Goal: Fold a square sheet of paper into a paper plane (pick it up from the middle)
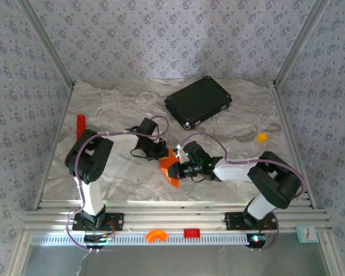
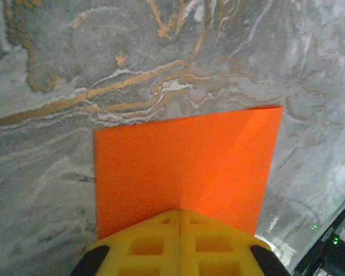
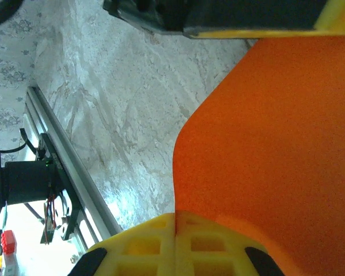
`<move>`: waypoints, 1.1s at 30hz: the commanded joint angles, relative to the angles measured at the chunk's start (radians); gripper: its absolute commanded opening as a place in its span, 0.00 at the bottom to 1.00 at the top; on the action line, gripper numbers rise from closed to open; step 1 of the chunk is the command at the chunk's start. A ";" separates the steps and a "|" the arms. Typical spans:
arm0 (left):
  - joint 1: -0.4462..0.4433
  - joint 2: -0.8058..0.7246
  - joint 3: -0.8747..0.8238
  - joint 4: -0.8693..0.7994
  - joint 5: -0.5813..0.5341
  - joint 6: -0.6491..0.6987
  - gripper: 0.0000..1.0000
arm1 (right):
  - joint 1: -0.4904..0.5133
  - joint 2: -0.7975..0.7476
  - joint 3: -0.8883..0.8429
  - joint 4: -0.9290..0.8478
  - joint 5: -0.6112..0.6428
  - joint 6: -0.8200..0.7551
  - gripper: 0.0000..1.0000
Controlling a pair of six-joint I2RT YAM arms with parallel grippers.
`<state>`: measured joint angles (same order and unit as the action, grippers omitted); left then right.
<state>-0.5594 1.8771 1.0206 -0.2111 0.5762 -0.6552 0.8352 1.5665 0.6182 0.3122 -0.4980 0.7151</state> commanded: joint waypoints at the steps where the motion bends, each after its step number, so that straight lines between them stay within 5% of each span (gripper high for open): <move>1: -0.013 0.024 0.015 -0.037 -0.013 0.045 0.01 | -0.022 0.009 0.008 0.002 -0.031 0.017 0.00; 33: -0.030 -0.008 -0.018 -0.043 -0.046 0.031 0.00 | -0.098 0.083 0.048 -0.137 0.009 -0.063 0.00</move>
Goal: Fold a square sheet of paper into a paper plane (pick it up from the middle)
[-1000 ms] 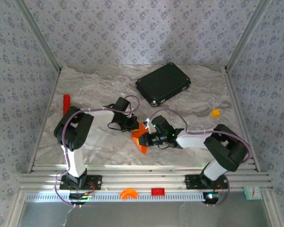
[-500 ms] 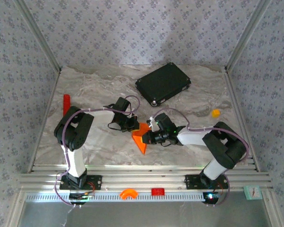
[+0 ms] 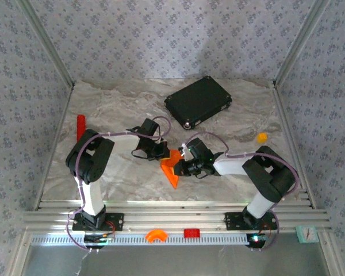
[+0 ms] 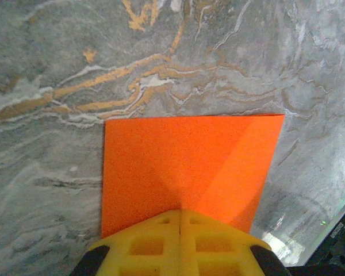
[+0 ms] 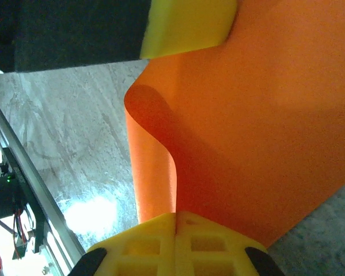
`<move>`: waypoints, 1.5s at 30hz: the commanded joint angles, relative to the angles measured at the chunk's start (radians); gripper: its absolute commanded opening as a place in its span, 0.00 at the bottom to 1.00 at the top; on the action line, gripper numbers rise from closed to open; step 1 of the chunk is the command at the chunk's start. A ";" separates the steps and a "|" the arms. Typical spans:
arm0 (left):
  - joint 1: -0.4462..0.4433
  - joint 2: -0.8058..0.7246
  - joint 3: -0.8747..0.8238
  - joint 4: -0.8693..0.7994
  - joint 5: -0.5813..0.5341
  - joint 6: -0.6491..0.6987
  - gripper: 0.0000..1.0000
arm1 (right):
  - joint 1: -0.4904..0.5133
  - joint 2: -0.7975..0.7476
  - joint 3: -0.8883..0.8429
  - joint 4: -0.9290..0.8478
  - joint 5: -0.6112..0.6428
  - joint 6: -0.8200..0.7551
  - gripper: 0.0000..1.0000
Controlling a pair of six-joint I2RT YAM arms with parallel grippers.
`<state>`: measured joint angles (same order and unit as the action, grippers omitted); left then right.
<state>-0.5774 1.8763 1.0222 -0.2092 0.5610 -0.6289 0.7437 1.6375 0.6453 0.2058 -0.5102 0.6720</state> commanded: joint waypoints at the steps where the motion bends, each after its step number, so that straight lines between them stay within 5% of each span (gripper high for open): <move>1: -0.013 -0.009 -0.018 -0.045 -0.031 0.003 0.00 | -0.008 0.013 0.020 -0.031 0.024 -0.022 0.00; 45: -0.023 -0.013 -0.034 -0.042 -0.038 0.001 0.00 | 0.030 0.026 0.077 -0.116 0.002 -0.035 0.01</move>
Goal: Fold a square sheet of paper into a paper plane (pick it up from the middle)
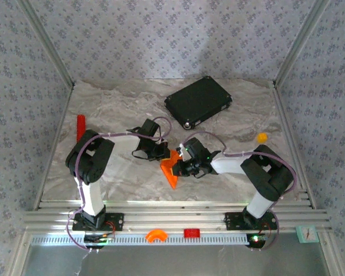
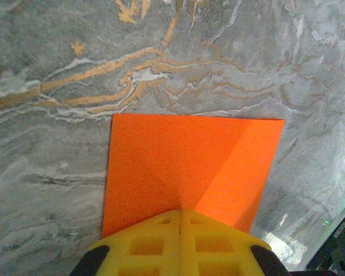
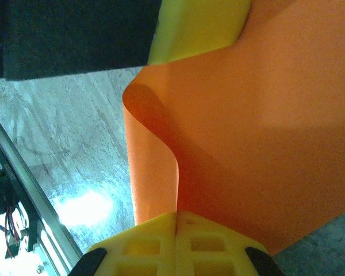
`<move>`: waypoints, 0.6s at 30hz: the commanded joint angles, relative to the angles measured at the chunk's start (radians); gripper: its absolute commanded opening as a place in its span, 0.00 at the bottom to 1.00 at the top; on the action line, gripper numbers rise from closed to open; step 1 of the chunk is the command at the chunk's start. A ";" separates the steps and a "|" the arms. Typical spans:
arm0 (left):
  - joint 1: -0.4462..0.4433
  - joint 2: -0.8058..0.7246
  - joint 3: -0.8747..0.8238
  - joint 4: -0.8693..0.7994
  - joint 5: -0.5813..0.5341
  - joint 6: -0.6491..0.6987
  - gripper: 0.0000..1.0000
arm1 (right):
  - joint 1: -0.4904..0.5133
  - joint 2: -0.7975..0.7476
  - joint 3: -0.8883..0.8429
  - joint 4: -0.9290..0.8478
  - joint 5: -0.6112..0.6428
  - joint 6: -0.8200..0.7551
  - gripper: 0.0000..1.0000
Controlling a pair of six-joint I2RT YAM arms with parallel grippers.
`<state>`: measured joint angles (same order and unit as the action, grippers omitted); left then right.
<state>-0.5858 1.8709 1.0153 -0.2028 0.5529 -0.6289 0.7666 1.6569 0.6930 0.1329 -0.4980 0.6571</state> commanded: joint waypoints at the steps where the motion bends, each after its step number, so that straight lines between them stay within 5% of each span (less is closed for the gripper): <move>1: -0.014 -0.009 -0.026 -0.049 -0.030 0.001 0.00 | 0.008 0.003 0.029 -0.046 -0.014 -0.020 0.02; 18: -0.019 -0.028 -0.040 -0.049 -0.034 -0.002 0.00 | 0.018 -0.013 0.042 -0.088 0.052 -0.020 0.02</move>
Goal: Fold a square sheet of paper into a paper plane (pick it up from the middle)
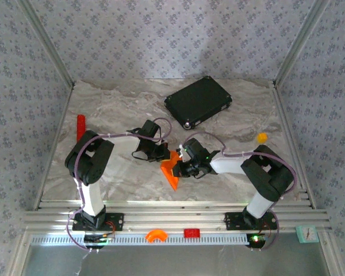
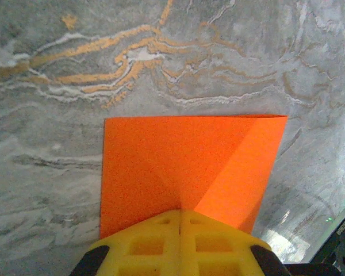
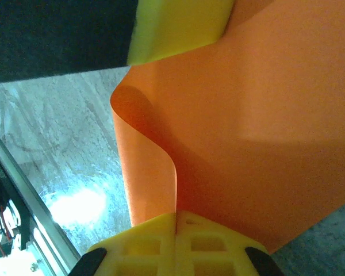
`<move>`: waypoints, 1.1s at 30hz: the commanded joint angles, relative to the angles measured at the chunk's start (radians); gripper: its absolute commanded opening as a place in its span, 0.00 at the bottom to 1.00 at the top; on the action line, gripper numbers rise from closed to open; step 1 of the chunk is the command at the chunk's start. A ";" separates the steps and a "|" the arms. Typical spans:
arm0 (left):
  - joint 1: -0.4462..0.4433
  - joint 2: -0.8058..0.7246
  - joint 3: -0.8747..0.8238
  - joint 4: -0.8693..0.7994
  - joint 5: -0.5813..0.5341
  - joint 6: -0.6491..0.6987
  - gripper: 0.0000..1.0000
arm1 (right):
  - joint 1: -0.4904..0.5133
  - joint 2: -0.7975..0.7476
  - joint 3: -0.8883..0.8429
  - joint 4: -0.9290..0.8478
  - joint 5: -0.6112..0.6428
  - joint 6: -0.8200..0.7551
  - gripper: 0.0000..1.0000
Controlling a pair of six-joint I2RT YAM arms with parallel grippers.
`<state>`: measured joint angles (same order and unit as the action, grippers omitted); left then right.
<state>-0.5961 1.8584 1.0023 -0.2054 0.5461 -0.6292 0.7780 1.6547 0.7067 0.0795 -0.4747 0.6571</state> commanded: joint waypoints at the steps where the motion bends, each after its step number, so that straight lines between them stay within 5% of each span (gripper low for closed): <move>1: -0.009 -0.018 -0.028 -0.046 -0.028 -0.001 0.00 | 0.008 -0.011 0.029 -0.040 0.036 -0.020 0.02; 33: -0.013 -0.034 -0.030 -0.066 -0.041 0.002 0.00 | 0.041 0.015 0.068 -0.084 0.021 -0.020 0.02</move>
<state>-0.5987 1.8305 0.9722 -0.2089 0.5308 -0.6292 0.8124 1.6524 0.7475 0.0299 -0.4587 0.6540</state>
